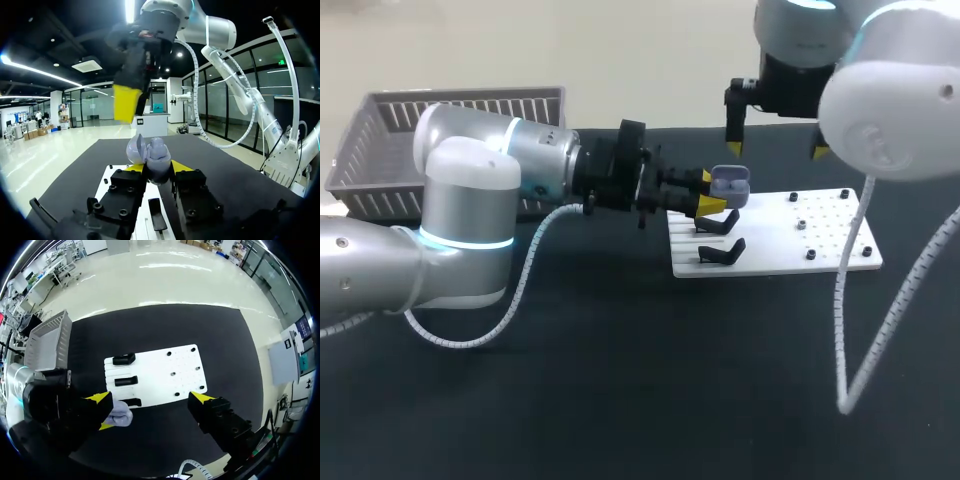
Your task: Pick up each earbud case from the left stands, insert the matching earbuds, close the lid, and place the case in the box.
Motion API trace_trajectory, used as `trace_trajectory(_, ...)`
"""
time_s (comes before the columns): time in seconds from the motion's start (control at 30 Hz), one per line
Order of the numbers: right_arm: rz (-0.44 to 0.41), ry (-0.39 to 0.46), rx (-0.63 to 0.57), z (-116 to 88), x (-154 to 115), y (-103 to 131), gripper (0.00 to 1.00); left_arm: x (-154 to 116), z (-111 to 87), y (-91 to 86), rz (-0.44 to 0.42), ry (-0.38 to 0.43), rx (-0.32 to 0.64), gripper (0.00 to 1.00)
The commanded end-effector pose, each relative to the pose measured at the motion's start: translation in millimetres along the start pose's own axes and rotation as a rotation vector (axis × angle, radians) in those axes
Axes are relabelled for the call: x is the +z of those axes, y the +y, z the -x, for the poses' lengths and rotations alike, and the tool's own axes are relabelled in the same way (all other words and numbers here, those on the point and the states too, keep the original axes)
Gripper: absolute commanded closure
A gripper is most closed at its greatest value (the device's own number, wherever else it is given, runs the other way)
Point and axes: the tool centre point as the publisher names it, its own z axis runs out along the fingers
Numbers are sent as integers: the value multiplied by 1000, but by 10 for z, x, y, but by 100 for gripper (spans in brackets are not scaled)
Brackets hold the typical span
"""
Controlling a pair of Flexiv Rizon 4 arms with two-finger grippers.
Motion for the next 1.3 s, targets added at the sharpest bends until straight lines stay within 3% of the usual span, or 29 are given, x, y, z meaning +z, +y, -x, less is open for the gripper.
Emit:
trace_trajectory(0.03,13,-38,0,-92,-31,-87,0,3,-6,-10,4,-2,2,100)
trace_trajectory(0.4,19,-77,14,101,8,-49,0,3,-6,-10,4,-2,2,100)
trace_trajectory(0.93,4,16,-42,346,342,98,0,3,-6,-10,4,-2,2,100)
trace_trajectory(1.3,-4,94,-66,243,527,57,0,3,-6,-10,4,-2,2,100)
